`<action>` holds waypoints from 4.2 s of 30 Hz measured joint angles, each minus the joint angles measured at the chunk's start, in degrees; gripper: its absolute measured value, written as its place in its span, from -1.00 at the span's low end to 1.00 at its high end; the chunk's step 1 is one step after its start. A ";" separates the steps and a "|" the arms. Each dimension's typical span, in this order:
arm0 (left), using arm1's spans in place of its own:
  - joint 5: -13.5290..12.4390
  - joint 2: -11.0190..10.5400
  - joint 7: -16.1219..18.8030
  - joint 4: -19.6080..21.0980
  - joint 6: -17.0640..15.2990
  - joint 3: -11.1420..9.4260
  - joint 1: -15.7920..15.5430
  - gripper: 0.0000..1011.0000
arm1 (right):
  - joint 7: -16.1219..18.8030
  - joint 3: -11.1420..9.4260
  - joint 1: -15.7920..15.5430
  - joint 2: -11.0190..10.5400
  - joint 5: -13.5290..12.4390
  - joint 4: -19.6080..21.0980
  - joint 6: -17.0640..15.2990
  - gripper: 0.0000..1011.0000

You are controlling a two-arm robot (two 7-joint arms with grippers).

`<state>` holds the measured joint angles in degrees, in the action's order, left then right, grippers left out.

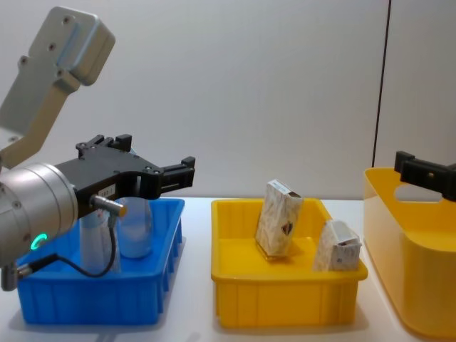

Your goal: Bimanual collaborative sorting of washing and personal care products

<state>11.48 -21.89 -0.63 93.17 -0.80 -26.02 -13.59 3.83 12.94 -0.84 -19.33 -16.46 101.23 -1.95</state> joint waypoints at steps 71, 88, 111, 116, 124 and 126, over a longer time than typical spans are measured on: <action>0.00 0.00 0.00 0.00 0.00 0.00 0.00 0.98 | -12.91 3.93 14.74 18.68 3.36 -14.63 -27.81 0.98; 0.00 0.00 0.00 0.00 0.00 0.00 0.00 0.98 | -13.56 2.63 17.56 21.11 3.33 -19.13 -29.67 0.98; 0.00 0.00 0.00 0.00 0.00 0.00 0.00 0.98 | -12.34 1.98 19.52 22.21 3.66 -22.63 -30.15 0.29; 0.00 0.00 0.00 0.00 0.00 0.00 0.00 0.98 | -12.34 1.85 19.74 22.51 3.91 -23.06 -30.20 -0.07; 0.00 0.00 0.00 0.00 0.00 0.00 0.00 0.98 | -12.59 1.54 19.92 22.95 4.31 -23.48 -30.21 -0.32; 0.00 0.00 0.00 0.00 0.00 0.00 0.00 0.98 | -12.72 1.47 19.93 23.06 4.49 -23.53 -30.21 -0.33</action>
<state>11.48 -21.89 -0.63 93.18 -0.80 -26.02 -13.59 -8.89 14.41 19.09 3.73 -11.98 77.70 -32.16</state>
